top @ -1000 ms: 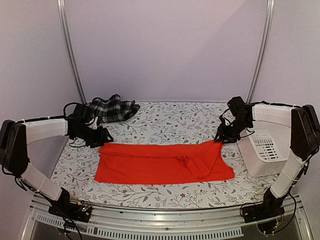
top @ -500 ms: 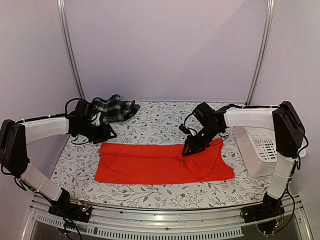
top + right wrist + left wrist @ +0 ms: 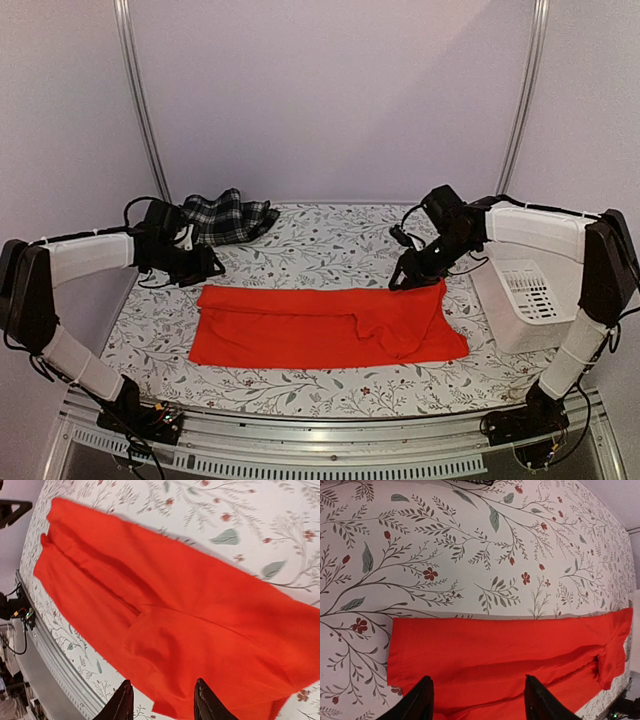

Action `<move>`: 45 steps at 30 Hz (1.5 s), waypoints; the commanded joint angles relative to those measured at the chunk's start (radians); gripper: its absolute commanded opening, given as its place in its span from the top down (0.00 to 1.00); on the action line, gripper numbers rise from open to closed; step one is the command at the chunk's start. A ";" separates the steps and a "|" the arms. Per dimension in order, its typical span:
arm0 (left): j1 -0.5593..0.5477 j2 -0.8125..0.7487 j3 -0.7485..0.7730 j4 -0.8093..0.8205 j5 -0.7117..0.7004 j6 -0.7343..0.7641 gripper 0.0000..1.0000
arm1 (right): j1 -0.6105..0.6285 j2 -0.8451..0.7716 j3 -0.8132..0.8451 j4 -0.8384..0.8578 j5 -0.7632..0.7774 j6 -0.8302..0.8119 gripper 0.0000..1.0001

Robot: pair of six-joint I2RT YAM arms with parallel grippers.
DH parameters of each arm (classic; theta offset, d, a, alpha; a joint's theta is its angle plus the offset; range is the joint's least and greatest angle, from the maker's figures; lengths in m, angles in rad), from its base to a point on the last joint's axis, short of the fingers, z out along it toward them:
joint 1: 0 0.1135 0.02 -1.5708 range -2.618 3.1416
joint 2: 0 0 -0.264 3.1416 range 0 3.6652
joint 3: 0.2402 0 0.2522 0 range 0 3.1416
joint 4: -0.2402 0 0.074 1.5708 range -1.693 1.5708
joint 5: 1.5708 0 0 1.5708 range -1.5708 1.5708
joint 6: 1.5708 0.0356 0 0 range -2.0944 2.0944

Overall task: Fold and stack the mixed laundry pile
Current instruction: Adjust the rectangle-folded T-shirt at the center of the board.

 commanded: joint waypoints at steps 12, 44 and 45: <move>0.084 0.046 0.024 -0.048 -0.105 -0.027 0.37 | -0.245 -0.035 -0.090 -0.032 0.314 0.131 0.60; 0.131 0.082 -0.060 -0.017 -0.042 -0.033 0.40 | -0.295 0.103 -0.048 0.076 0.260 0.109 1.00; 0.133 0.083 -0.064 -0.011 -0.034 -0.034 0.41 | -0.295 0.107 -0.048 0.074 0.259 0.108 1.00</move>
